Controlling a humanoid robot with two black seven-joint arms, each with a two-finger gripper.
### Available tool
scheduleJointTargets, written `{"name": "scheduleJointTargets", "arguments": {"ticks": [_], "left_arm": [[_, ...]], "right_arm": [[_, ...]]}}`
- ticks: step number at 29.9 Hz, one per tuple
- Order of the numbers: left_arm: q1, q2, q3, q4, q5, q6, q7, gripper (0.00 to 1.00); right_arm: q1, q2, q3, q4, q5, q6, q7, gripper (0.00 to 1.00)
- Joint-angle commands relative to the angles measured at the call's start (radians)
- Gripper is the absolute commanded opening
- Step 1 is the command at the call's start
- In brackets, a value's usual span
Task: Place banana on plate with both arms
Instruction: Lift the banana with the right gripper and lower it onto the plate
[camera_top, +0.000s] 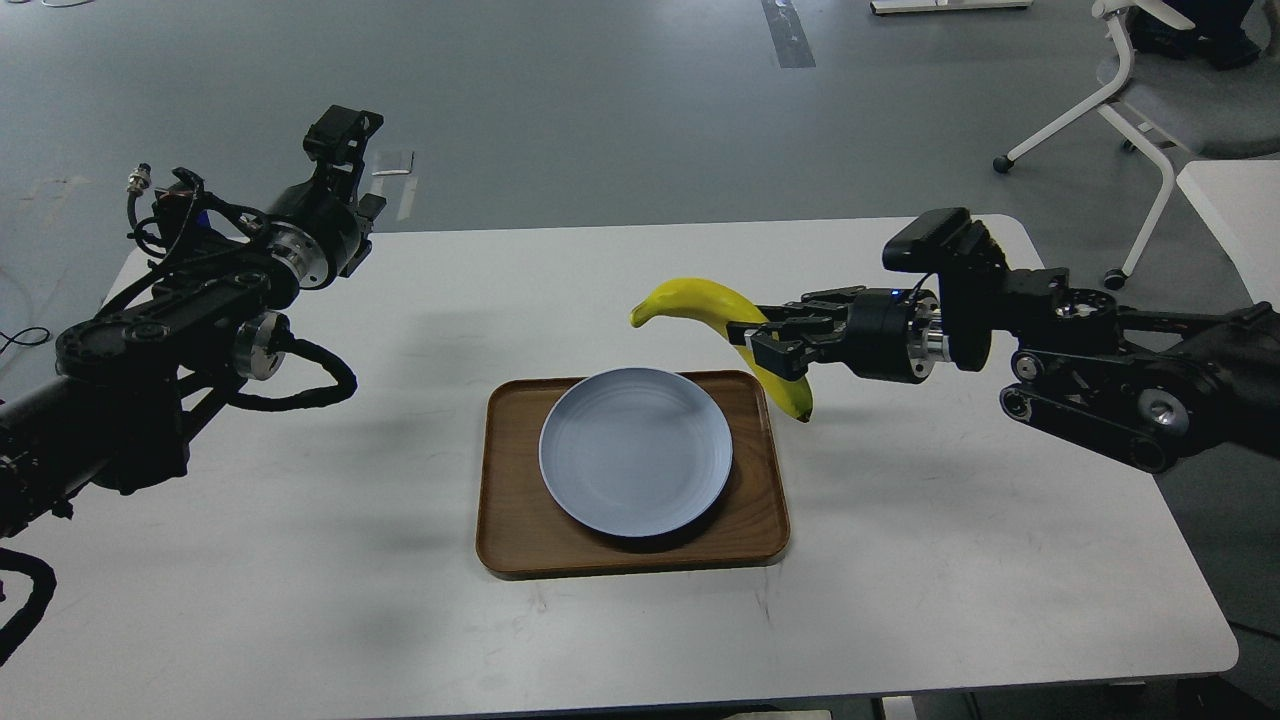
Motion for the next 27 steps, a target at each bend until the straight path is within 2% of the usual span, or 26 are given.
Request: {"name": "scheduleJointTargets", "arguments": {"ticks": [1,5,8,9,10,11,12,17,22,24,27], "left_arm": [[0.000,0.009,0.000,0.000,0.000,0.008,0.000,0.98],[0.004,0.029,0.000,0.000,0.000,0.007,0.000,0.98],[0.005,0.038,0.000,0.000,0.000,0.005,-0.001,0.98],[0.008,0.040,0.000,0.000,0.000,0.005,-0.001,0.98],[0.011,0.041,0.000,0.000,0.000,0.005,-0.001,0.98],[0.011,0.041,0.000,0.000,0.000,0.005,-0.001,0.98],[0.014,0.041,0.000,0.000,0.000,0.002,-0.001,0.98],[0.014,0.037,-0.003,0.000,-0.002,-0.004,0.002,0.98],[0.011,0.037,-0.026,-0.016,-0.014,-0.025,0.003,0.98],[0.011,0.055,-0.078,-0.076,-0.026,-0.099,0.003,0.98],[0.016,0.060,-0.143,-0.093,-0.038,-0.141,0.005,0.98]], "right_arm": [[0.008,0.126,-0.058,-0.114,0.002,-0.002,0.012,0.02],[-0.011,0.198,-0.084,-0.164,0.002,-0.002,0.012,0.08],[-0.018,0.224,-0.097,-0.195,0.002,-0.002,0.010,0.22],[-0.020,0.235,-0.098,-0.203,0.012,-0.002,0.010,0.40],[-0.020,0.239,-0.098,-0.201,0.022,0.000,0.010,0.70],[-0.020,0.241,-0.100,-0.200,0.026,0.000,0.010,0.84],[-0.026,0.242,-0.100,-0.198,0.032,0.000,0.010,0.93],[-0.029,0.236,-0.092,-0.200,0.046,0.002,0.007,0.98],[-0.014,0.215,-0.075,-0.201,0.172,0.002,0.006,0.99],[-0.006,0.195,0.036,-0.214,0.305,0.005,-0.005,0.99],[-0.017,0.190,0.211,-0.237,0.544,0.017,-0.039,0.99]]}}
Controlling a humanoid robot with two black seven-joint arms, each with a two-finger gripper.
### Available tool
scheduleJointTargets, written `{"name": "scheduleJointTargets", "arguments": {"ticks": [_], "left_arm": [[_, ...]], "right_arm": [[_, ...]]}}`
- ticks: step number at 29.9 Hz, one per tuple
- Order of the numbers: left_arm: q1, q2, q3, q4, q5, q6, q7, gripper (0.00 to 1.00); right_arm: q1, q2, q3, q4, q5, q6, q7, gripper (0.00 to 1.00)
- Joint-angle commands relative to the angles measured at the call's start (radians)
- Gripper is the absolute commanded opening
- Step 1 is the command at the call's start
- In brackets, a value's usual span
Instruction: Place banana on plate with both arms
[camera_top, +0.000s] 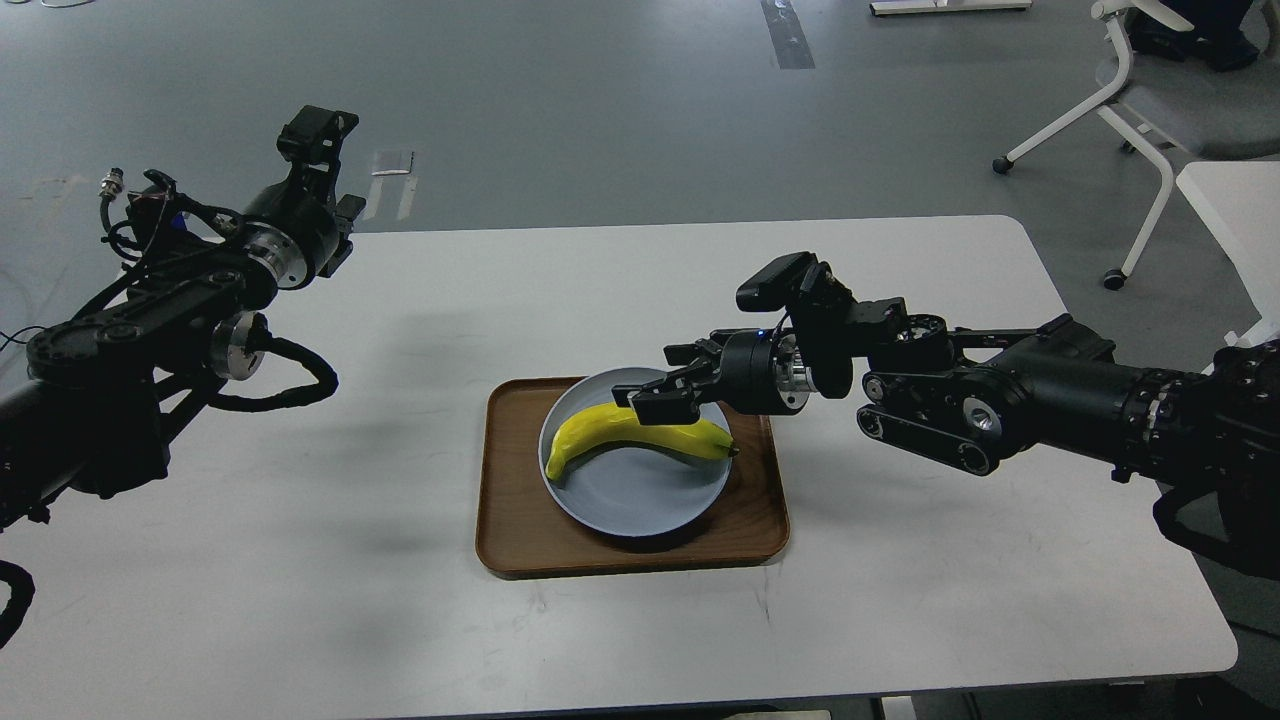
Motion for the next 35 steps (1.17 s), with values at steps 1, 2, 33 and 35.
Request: {"name": "scheduleJointTargets", "arguments": {"ticks": [1,2,33,35], "left_arm": [[0.006,0.006,-0.070,-0.023,-0.012,-0.049,0.003,0.98],[0.007,0.003,-0.077,-0.023,-0.013,-0.050,0.003,0.98],[0.230,0.000,-0.329,-0.164,-0.099,-0.207,-0.039,0.98],[0.230,0.001,-0.326,-0.164,-0.098,-0.205,-0.039,0.98]], "right_arm": [[-0.009,-0.010,0.200,-0.029,0.291,0.015,-0.042,0.99],[-0.012,-0.013,0.260,-0.044,0.433,0.023,-0.068,0.99],[-0.218,-0.071,0.693,-0.095,1.038,0.256,-0.122,1.00],[-0.218,-0.073,0.691,-0.093,1.038,0.259,-0.124,1.00]]}}
